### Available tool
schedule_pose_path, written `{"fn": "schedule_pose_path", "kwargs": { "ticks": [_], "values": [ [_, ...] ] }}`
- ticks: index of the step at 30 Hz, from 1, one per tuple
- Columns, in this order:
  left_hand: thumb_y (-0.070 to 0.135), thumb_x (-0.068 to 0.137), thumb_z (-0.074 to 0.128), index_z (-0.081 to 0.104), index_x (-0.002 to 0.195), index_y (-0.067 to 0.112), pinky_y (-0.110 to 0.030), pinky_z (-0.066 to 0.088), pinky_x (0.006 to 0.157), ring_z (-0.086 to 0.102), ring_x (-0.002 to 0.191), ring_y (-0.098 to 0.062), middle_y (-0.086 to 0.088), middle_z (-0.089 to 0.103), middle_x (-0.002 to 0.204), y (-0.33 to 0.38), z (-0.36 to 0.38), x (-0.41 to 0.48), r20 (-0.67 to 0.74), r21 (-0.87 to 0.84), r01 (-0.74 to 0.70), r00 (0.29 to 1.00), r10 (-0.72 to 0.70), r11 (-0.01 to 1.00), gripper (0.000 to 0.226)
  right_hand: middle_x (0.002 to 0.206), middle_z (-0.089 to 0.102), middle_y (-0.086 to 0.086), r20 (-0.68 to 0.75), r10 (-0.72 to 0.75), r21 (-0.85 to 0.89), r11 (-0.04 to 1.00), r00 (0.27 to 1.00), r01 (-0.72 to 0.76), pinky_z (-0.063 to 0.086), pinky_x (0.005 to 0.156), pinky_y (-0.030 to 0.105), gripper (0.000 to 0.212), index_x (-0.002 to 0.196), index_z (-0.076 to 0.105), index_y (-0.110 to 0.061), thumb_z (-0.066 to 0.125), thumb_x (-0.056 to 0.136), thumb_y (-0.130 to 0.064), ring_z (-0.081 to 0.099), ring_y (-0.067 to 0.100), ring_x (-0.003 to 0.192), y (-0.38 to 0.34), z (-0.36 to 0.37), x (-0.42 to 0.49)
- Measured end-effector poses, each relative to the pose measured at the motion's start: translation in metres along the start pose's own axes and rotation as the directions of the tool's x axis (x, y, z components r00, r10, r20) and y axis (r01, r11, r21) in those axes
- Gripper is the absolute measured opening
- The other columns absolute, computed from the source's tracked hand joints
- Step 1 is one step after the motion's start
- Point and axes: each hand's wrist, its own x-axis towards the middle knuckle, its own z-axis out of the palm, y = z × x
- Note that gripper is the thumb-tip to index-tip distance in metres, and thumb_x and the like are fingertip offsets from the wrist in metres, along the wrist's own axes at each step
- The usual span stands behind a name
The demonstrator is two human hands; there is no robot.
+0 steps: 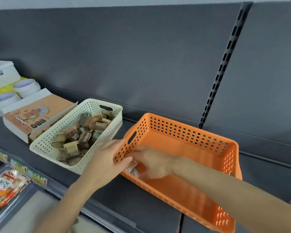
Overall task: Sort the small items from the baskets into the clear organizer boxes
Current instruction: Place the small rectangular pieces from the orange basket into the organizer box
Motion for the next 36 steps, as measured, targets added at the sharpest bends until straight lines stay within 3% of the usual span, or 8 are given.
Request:
{"fn": "schedule_pose_path", "kwargs": {
  "ticks": [4,8,11,18,22,26,32,36],
  "values": [
    [0.030,0.089,0.061,0.044,0.140,0.023,-0.021,0.036,0.100,0.042,0.119,0.003,0.020,0.046,0.130,-0.008,0.001,0.001,0.037,0.001,-0.027,0.999,0.027,1.000,0.055,0.121,0.047,-0.001,-0.025,0.010,-0.048,0.999,1.000,-0.011,0.043,0.097,0.039,0.055,0.126,0.051,-0.018,0.073,0.078,-0.032,0.041,0.019,0.109,0.002,0.001,0.002],
    [0.020,0.091,0.055,0.038,0.144,0.023,-0.018,0.034,0.102,0.040,0.121,0.002,0.015,0.045,0.136,-0.011,0.006,0.000,0.049,-0.028,-0.024,0.999,0.025,0.999,0.056,0.131,0.049,0.005,0.017,-0.040,-0.021,0.999,0.999,0.040,0.039,0.102,0.038,0.061,0.133,0.046,-0.016,0.068,0.077,-0.010,0.041,0.023,0.119,-0.007,0.003,0.003],
    [0.018,0.092,0.053,0.036,0.145,0.022,-0.018,0.031,0.100,0.039,0.121,0.000,0.012,0.045,0.137,-0.012,0.007,0.000,0.053,-0.027,-0.016,0.998,0.018,0.999,0.056,0.135,0.048,0.004,-0.002,-0.083,-0.077,0.994,0.997,0.083,0.035,0.105,0.038,0.059,0.134,0.048,-0.020,0.065,0.079,-0.008,0.037,0.025,0.124,-0.011,0.010,0.002],
    [0.026,0.094,0.052,0.030,0.148,0.025,-0.009,0.026,0.093,0.037,0.116,0.006,0.017,0.042,0.136,-0.012,0.009,-0.003,0.062,-0.061,-0.012,0.998,0.016,0.998,0.058,0.114,0.048,0.003,0.015,0.173,-0.080,0.982,0.985,-0.171,0.039,0.099,0.040,0.044,0.128,0.050,-0.029,0.062,0.087,-0.018,0.044,0.027,0.110,0.031,0.005,-0.023],
    [0.030,0.094,0.053,0.029,0.148,0.025,-0.013,0.024,0.097,0.031,0.118,0.008,0.014,0.042,0.141,-0.013,0.011,-0.003,0.065,-0.052,-0.018,0.998,0.021,0.999,0.060,0.115,0.048,0.006,0.012,0.234,-0.126,0.965,0.972,-0.231,0.039,0.100,0.043,0.037,0.126,0.051,-0.019,0.060,0.090,-0.026,0.042,0.030,0.114,0.024,0.007,-0.026],
    [0.033,0.094,0.051,0.028,0.149,0.026,-0.014,0.022,0.101,0.026,0.120,0.010,0.013,0.039,0.144,-0.012,0.010,-0.003,0.063,-0.047,-0.019,0.998,0.022,0.999,0.060,0.111,0.054,0.010,0.022,0.313,-0.185,0.935,0.950,-0.304,0.043,0.086,0.038,0.032,0.113,0.054,-0.010,0.056,0.093,-0.035,0.051,0.029,0.104,0.020,0.007,-0.026],
    [0.037,0.095,0.050,0.026,0.149,0.024,-0.015,0.023,0.101,0.026,0.119,0.009,0.012,0.036,0.146,-0.009,0.005,-0.002,0.069,-0.007,-0.043,0.997,0.044,0.999,0.061,0.098,0.057,0.010,0.026,0.432,-0.022,0.902,0.901,-0.432,0.043,0.068,0.034,0.024,0.099,0.054,-0.005,0.054,0.093,-0.029,0.053,0.025,0.083,0.017,-0.006,-0.038],
    [0.037,0.092,0.054,0.036,0.145,0.022,-0.018,0.024,0.105,0.029,0.131,-0.001,0.010,0.032,0.147,-0.006,0.001,-0.001,0.036,0.059,-0.089,0.996,0.087,0.994,0.058,0.081,0.057,0.006,0.053,0.511,0.371,0.787,0.858,-0.492,0.042,0.055,0.024,0.012,0.087,0.055,-0.008,0.053,0.089,-0.020,0.053,0.018,0.070,0.009,-0.013,-0.053]
  ]
}}
